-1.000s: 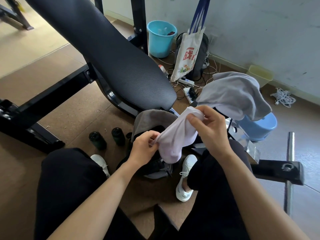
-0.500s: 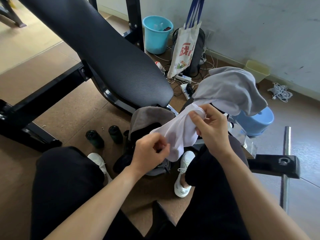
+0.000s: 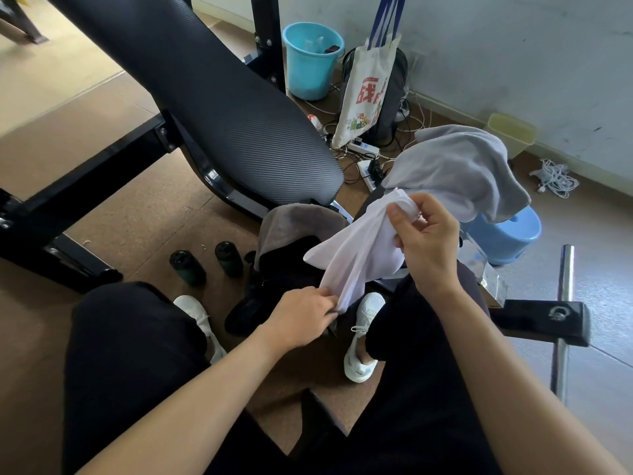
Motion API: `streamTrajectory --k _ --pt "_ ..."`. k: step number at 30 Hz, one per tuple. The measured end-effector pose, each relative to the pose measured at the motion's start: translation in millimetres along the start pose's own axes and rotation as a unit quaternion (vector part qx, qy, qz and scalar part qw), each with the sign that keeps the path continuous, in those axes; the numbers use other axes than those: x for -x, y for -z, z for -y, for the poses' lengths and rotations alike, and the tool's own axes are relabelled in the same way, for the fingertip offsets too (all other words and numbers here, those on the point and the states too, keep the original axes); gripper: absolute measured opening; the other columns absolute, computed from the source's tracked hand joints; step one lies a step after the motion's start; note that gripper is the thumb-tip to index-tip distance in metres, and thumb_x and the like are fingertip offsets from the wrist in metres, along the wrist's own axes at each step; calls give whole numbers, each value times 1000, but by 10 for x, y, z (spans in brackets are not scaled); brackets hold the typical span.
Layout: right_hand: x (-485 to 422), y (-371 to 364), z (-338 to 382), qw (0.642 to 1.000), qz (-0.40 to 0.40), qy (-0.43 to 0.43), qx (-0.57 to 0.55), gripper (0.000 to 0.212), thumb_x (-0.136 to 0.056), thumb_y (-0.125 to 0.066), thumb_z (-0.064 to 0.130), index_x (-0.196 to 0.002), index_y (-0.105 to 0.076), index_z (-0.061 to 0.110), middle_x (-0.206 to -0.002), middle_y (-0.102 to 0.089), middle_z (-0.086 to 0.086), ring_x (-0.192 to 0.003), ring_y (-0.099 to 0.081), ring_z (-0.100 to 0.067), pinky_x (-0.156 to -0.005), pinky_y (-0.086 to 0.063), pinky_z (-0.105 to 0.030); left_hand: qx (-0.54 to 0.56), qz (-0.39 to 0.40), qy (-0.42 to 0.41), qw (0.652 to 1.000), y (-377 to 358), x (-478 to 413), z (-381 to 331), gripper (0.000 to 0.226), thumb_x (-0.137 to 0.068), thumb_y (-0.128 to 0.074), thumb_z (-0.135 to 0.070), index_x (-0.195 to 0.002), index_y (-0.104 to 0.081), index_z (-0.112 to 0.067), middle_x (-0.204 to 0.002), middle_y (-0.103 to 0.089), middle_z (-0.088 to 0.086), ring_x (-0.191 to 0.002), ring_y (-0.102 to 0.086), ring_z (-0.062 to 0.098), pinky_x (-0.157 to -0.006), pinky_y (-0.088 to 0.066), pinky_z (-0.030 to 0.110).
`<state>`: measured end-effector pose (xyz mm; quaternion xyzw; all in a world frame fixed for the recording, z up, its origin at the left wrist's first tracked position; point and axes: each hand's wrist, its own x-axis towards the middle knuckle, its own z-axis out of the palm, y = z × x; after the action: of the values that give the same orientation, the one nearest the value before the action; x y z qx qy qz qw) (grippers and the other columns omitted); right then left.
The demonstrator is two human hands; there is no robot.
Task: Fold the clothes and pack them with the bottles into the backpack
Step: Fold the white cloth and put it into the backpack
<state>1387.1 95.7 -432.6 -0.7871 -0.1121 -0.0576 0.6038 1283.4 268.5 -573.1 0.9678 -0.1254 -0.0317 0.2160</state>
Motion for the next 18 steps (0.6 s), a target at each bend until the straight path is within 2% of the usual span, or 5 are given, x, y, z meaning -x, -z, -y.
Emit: streamTrajectory --k 3,5,9,14,18 --pt "-38 30 -110 999 -41 2 34 15 -95 -71 20 -83 -63 25 -67 -51 1 -59 -48 -21 -56 -51 -52 -53 -66 -11 996 13 12 25 24 -99 -56 -43 -104 -70 -23 -90 -70 -6 -82 -68 18 -67 -56 38" --pt "-52 44 -154 997 -60 7 52 18 -94 -71 24 -82 -62 33 -67 -51 4 -61 -48 -22 -58 -51 -58 -72 -102 4 992 38 34 33 26 -92 -64 -42 -107 -65 -21 -72 -68 -3 -64 -67 19 -53 -51 32" --pt "-89 77 -221 993 -93 6 67 14 -94 -70 30 -83 -61 28 -69 -54 -16 -61 -50 -34 -62 -51 -59 -91 -162 23 982 100 45 55 32 -76 -78 -34 -94 -57 -18 -50 -53 -5 -37 -51 16 -38 -30 23" --pt "-140 176 -255 990 -113 5 82 16 -92 -69 39 -88 -61 25 -72 -58 -15 -69 -56 -44 -65 -53 -59 -26 -234 51 971 91 64 138 35 -80 -75 -23 -101 -49 -19 -62 -65 -5 -40 -56 15 -42 -30 21" --pt "-159 260 -259 991 -111 11 77 13 -93 -70 34 -86 -61 28 -71 -54 -1 -63 -51 -33 -62 -52 -60 49 -231 34 971 98 75 184 20 -94 -64 -28 -108 -58 -14 -73 -70 -4 -49 -62 11 -45 -40 17"
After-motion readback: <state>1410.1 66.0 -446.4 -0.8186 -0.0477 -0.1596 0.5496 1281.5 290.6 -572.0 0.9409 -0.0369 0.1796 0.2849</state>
